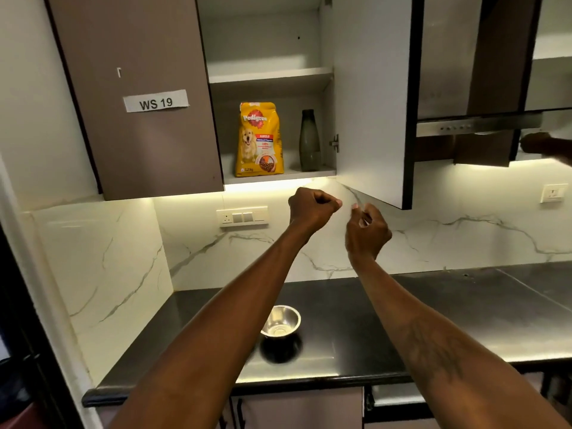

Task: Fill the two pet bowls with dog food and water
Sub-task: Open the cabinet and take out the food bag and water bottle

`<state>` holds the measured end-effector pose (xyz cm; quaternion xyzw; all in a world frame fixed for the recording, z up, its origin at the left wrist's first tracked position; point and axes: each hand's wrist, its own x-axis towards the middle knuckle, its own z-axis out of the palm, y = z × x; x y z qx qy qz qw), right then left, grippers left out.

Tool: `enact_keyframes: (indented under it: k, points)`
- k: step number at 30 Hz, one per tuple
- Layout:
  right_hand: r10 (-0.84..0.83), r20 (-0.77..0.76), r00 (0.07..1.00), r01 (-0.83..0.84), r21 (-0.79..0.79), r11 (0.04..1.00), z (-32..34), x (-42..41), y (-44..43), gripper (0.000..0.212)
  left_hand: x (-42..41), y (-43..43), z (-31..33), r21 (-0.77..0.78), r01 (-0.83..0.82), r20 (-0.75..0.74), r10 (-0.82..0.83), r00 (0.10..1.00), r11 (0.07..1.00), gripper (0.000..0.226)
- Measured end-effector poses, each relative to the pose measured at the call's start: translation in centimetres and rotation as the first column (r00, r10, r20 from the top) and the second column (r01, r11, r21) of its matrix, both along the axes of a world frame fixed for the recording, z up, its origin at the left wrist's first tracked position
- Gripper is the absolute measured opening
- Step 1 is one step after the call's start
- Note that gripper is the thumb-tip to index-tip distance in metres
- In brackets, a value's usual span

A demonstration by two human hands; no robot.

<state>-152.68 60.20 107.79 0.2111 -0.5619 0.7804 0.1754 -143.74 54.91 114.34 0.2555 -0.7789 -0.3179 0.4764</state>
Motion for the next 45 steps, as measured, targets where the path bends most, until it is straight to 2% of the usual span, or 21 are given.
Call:
enact_keyframes:
  k: [6, 12, 18, 22, 26, 31, 35, 38, 39, 40, 43, 45]
  points:
    - [0.162, -0.212, 0.964, -0.147, 0.086, 0.985, 1.9, 2.1, -5.4, 0.034, 3.3, -4.8, -0.4, 0.014, -0.159, 0.025, 0.158, 0.987, 0.987, 0.020]
    - [0.261, -0.304, 0.916, -0.223, 0.156, 0.962, 3.2, 2.1, -11.7, 0.034, 5.5, -11.6, -0.2, 0.052, -0.255, 0.036, 0.254, 0.967, 0.966, 0.030]
    - [0.300, -0.353, 0.886, -0.228, 0.233, 0.945, 5.4, 0.6, -18.8, 0.048, 5.0, -20.1, 2.2, 0.022, -0.256, -0.017, 0.256, 0.966, 0.966, 0.052]
    - [0.336, -0.367, 0.867, -0.221, 0.321, 0.921, 8.3, -1.9, -24.4, 0.060, 3.7, -26.6, 4.6, 0.086, -0.196, -0.043, 0.201, 0.979, 0.977, 0.068]
    - [0.431, -0.287, 0.855, -0.302, 0.400, 0.865, 11.6, -4.2, -29.7, 0.069, 2.4, -32.6, 6.2, 0.111, -0.103, -0.042, 0.108, 0.993, 0.989, 0.080]
    - [0.556, -0.096, 0.825, -0.484, 0.386, 0.785, 12.8, -7.4, -35.7, 0.088, 0.2, -38.8, 7.4, 0.183, 0.015, -0.059, -0.004, 0.998, 0.983, 0.097]
    - [0.572, -0.007, 0.820, -0.504, 0.465, 0.728, 13.9, -9.7, -38.2, 0.107, -1.3, -41.7, 7.7, 0.228, 0.085, -0.061, -0.073, 0.995, 0.970, 0.100]
    - [0.621, 0.026, 0.783, -0.549, 0.499, 0.671, 15.1, -11.4, -39.8, 0.121, -2.0, -43.0, 8.4, 0.259, 0.168, -0.084, -0.151, 0.985, 0.951, 0.097]
    - [0.648, 0.027, 0.761, -0.568, 0.510, 0.646, 15.5, -12.0, -40.6, 0.119, -2.2, -43.4, 8.8, 0.265, 0.189, -0.083, -0.173, 0.981, 0.946, 0.093]
    - [0.682, 0.030, 0.731, -0.592, 0.525, 0.612, 16.0, -12.0, -40.7, 0.108, -2.4, -43.6, 9.1, 0.261, 0.206, -0.075, -0.193, 0.978, 0.943, 0.085]
    - [0.727, 0.037, 0.686, -0.617, 0.558, 0.555, 16.3, -11.9, -40.1, 0.065, -2.6, -44.0, 9.5, 0.250, 0.242, -0.040, -0.240, 0.970, 0.937, 0.051]
    - [0.729, 0.010, 0.684, -0.609, 0.559, 0.563, 15.8, -11.9, -39.7, 0.053, -2.4, -44.1, 9.2, 0.265, 0.246, -0.043, -0.243, 0.969, 0.932, 0.051]
